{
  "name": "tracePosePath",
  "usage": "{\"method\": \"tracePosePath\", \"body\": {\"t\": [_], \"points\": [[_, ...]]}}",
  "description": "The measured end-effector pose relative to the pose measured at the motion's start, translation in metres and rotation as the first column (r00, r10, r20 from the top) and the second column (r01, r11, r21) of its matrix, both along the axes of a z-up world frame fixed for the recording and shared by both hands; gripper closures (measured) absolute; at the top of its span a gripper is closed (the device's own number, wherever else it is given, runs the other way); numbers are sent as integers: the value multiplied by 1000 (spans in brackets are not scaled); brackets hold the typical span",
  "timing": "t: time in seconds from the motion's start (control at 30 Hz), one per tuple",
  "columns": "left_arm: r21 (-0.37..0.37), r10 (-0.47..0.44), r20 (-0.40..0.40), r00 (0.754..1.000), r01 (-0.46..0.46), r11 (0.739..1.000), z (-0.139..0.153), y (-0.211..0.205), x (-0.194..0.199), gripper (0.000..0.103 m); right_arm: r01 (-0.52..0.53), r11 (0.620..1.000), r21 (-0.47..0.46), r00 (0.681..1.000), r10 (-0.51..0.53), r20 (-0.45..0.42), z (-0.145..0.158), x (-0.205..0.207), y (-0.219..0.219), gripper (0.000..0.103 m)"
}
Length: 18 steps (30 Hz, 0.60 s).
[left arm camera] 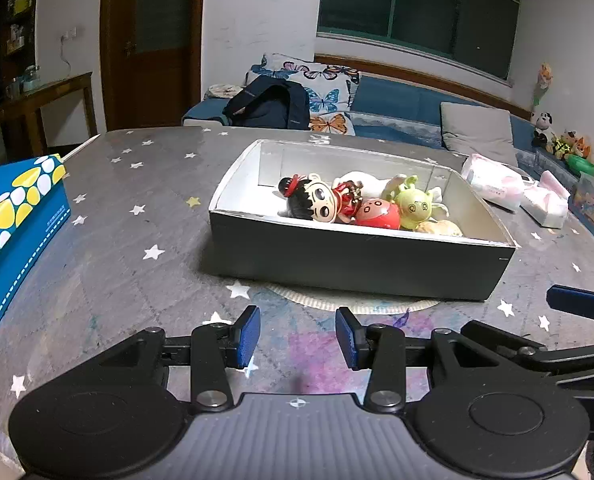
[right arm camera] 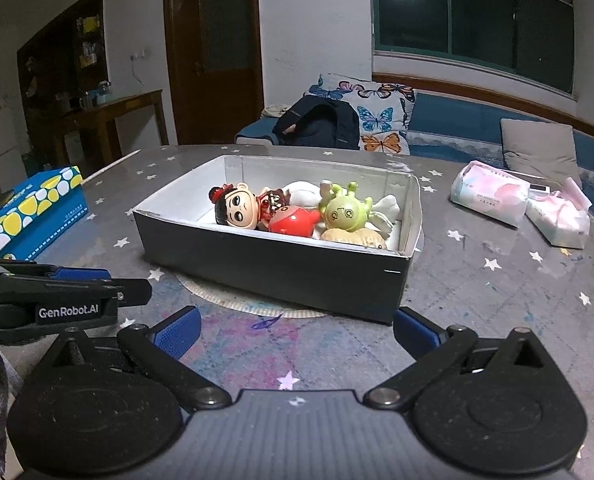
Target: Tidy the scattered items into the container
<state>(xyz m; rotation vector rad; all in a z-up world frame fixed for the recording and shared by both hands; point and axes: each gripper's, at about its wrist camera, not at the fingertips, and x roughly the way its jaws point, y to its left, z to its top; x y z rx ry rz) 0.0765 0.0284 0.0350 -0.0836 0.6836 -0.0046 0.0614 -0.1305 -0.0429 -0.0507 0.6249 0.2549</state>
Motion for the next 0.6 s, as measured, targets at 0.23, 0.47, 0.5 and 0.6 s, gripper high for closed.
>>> {"method": "tracePosePath", "body": {"t": [0.23,0.47,0.5,0.6], "points": [[5,-1,-11,1000,1,1000,-3,-2,-1,59,17,1000,-15,1000,-17,-7,-2,0,1,0],[11,-6,-11,1000,6,1000,-2,-3,-2,59,40,999,-12,999,-41,-20,-5,0,-3,0],[13,-7,-11,1000,7,1000,-2,-3,-2,59,42,999,-11,999,-42,-23,-5,0,-3,0],[17,-6,-15,1000,7,1000,-3,-4,-3,59,49,999,-13,998,-50,-28,-6,1,-3,0]]}}
